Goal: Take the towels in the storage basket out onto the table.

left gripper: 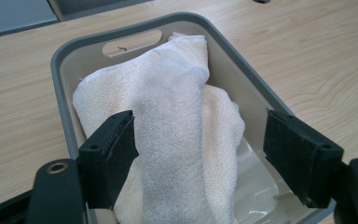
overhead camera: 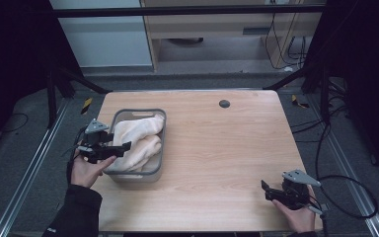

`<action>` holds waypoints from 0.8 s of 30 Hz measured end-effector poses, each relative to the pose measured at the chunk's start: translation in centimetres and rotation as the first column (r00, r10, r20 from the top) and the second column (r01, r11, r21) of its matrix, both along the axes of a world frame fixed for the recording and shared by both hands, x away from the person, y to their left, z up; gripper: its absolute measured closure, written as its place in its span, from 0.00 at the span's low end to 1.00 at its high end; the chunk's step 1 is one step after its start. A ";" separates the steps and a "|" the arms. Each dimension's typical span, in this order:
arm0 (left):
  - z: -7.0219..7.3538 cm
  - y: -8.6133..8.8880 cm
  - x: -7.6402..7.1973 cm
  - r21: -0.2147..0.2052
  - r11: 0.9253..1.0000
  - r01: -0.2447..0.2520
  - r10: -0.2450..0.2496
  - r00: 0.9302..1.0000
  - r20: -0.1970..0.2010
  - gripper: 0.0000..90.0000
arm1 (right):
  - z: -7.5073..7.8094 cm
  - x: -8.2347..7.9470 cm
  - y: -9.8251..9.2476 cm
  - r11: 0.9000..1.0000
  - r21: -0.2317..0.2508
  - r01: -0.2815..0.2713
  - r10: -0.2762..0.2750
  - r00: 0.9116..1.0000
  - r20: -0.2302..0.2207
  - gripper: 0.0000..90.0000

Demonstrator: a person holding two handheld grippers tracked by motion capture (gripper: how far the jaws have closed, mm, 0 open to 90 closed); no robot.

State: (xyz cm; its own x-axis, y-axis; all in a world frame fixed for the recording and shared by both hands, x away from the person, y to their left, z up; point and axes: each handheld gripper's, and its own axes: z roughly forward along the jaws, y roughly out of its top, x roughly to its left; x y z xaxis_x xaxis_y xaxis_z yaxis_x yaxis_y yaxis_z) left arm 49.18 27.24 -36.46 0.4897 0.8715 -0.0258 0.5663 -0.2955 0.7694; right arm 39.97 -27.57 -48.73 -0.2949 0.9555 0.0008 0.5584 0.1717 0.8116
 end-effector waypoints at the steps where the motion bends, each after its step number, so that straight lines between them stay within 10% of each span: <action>1: -0.1 -0.1 0.2 0.001 1.000 0.000 0.000 1.000 -0.007 0.28 | 0.0 0.0 0.0 1.000 -0.001 0.000 0.000 1.000 -0.003 0.15; 24: -2.4 -1.3 3.8 0.106 0.994 0.015 -0.002 0.993 -0.120 0.32 | -0.2 0.2 0.1 1.000 -0.007 -0.019 0.018 1.000 -0.024 0.16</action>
